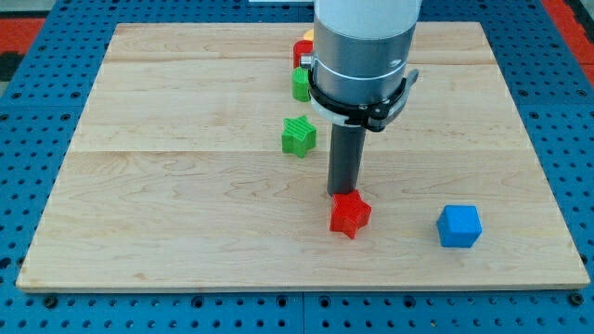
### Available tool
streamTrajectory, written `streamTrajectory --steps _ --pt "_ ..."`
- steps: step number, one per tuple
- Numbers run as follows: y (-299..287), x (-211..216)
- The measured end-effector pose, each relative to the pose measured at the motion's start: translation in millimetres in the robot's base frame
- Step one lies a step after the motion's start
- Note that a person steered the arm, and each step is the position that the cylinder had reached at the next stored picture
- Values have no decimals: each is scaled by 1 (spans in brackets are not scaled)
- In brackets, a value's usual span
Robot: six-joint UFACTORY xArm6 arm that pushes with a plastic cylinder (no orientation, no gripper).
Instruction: Place the green star parallel to the left of the red star
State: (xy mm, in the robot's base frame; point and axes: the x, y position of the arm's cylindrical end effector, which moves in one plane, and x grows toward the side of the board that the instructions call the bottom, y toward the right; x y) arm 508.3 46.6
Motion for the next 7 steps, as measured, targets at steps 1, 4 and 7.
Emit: streamTrajectory --steps 1,4,7 --pt "0 12" --pt "-33 -149" --pt "-27 -140"
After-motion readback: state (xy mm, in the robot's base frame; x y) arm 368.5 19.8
